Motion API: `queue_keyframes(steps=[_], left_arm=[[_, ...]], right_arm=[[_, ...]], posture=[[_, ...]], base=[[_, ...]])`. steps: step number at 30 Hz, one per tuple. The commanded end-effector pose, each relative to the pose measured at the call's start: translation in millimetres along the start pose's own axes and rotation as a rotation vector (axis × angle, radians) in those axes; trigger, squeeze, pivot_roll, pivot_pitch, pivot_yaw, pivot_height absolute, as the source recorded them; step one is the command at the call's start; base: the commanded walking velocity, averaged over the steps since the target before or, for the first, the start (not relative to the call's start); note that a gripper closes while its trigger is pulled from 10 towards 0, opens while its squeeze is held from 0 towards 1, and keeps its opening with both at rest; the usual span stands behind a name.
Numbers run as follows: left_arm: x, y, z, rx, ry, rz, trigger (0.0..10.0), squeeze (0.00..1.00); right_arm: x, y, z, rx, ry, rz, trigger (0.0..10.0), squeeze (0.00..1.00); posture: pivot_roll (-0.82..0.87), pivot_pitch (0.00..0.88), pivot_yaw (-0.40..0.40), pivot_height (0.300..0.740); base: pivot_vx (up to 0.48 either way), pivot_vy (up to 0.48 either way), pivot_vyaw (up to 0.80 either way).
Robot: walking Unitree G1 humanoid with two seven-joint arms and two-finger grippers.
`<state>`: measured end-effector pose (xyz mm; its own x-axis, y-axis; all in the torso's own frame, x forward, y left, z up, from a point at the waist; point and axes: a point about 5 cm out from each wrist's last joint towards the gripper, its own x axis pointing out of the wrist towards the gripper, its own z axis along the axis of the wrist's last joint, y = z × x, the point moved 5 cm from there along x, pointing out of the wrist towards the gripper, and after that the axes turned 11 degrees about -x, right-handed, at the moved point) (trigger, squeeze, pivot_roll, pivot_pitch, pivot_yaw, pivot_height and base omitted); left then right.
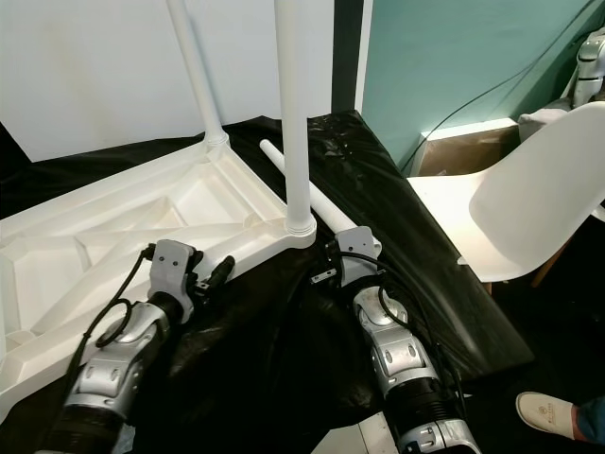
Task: Building children table
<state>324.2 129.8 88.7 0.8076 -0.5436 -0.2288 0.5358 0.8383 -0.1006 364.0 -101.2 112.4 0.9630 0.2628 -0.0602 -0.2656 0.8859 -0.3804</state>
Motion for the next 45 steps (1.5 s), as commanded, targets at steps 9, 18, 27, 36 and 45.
queue_keyframes(steps=[9,18,27,36,45], left_arm=[[-18.8,1.6,-2,-0.009,0.049,-0.088,10.0,0.00],[-30.6,11.7,-47,0.064,0.366,-0.058,6.7,0.00],[-10.3,-0.9,-45,0.035,0.352,-0.025,0.0,0.00],[20.6,21.7,-31,-0.148,0.262,0.277,0.0,0.00],[20.8,48.2,-29,-0.290,0.178,0.581,0.0,0.00]], right_arm=[[6.2,12.2,11,-0.008,-0.016,0.046,10.0,0.00],[6.7,19.7,13,0.007,-0.018,0.068,10.0,0.00],[9.6,13.3,14,0.008,-0.018,0.053,10.0,0.00],[9.2,14.4,14,0.007,-0.015,0.057,10.0,0.00],[8.8,15.1,12,0.011,-0.012,0.059,10.0,0.00]], posture=[[0.01,0.000,0.043,0.740],[0.01,0.000,0.049,0.740],[0.00,0.000,0.047,0.740],[0.00,0.000,0.045,0.740],[-0.01,0.000,0.047,0.740]], base=[[0.000,0.000,0.00],[0.000,0.000,0.00],[0.000,0.000,0.00],[0.000,0.000,0.00],[0.000,0.000,0.00]])
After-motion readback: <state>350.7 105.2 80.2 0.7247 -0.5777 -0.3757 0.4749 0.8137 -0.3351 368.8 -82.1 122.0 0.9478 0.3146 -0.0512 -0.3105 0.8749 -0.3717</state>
